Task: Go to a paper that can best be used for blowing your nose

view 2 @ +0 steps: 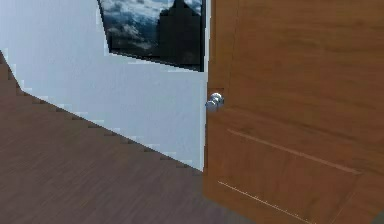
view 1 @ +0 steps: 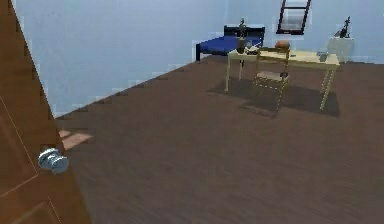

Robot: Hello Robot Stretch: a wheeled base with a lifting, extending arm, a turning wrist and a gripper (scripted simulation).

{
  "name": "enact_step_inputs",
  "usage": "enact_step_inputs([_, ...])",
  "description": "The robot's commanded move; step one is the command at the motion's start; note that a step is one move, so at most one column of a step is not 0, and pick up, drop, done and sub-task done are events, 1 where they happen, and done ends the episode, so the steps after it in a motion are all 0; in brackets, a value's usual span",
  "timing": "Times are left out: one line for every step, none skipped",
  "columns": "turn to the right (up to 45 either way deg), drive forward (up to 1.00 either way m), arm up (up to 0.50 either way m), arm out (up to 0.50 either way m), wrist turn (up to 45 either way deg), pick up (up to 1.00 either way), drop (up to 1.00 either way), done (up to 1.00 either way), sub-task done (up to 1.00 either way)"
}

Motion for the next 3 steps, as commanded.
enact_step_inputs([0.0,1.00,0.00,0.00,0.0,0.00,0.00,0.00,0.00])
enact_step_inputs([0.0,1.00,0.00,0.00,0.0,0.00,0.00,0.00,0.00])
enact_step_inputs([3.0,0.00,0.00,0.00,0.0,0.00,0.00,0.00,0.00])
